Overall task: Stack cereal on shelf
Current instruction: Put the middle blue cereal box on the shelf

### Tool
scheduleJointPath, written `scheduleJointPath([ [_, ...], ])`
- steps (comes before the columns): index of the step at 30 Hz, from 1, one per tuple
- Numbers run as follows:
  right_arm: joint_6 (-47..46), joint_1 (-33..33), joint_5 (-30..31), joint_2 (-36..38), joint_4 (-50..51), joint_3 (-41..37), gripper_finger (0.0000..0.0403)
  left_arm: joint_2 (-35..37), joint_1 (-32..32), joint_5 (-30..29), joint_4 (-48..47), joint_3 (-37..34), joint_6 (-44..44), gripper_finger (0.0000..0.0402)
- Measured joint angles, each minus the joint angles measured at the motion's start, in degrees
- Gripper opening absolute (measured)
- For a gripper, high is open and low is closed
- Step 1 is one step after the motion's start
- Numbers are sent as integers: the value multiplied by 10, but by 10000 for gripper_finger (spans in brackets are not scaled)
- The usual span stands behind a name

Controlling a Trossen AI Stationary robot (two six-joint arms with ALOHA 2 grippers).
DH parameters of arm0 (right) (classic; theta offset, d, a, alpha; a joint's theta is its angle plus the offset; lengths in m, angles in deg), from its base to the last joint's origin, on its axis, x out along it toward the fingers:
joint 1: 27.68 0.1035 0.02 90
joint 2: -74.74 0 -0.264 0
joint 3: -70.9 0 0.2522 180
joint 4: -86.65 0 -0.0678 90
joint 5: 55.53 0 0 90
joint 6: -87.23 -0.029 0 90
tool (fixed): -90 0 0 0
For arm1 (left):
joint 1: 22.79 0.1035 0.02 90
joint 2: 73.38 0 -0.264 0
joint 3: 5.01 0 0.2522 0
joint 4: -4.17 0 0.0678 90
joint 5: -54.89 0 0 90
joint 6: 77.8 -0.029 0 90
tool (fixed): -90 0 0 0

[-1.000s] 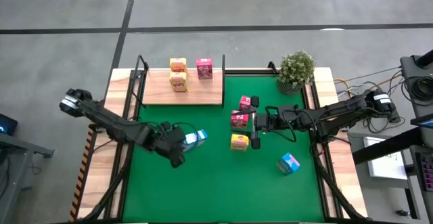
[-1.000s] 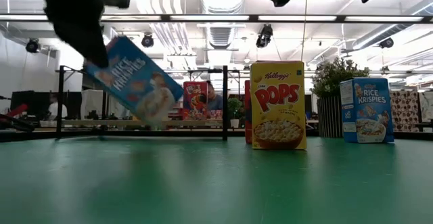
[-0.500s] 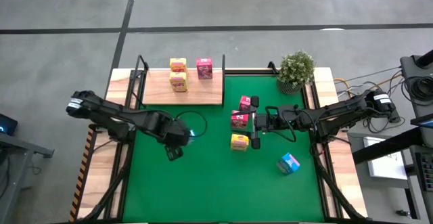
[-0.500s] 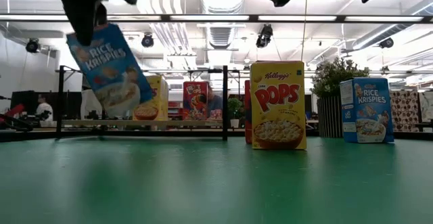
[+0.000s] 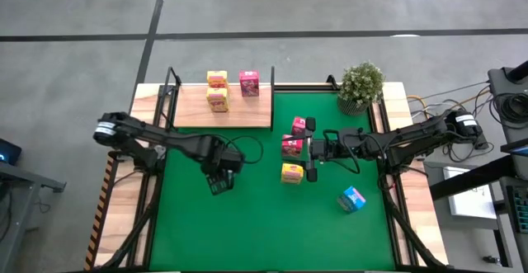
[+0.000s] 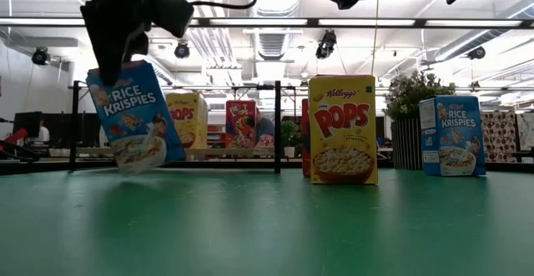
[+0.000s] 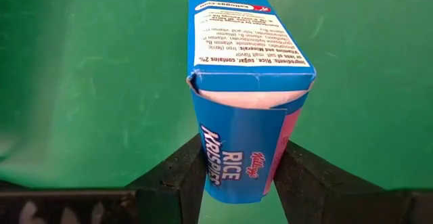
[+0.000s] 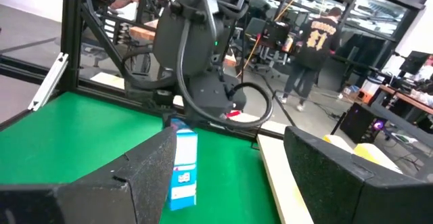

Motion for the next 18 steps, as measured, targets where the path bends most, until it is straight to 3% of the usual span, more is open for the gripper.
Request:
scheduleJointPath([
  [6, 0, 0, 0, 0, 0, 0, 263, -13, 20, 0, 7, 5, -24, 153],
  [18, 4, 0, 1, 0, 2, 0, 263, -12, 40, -1, 35, 5, -64, 223],
])
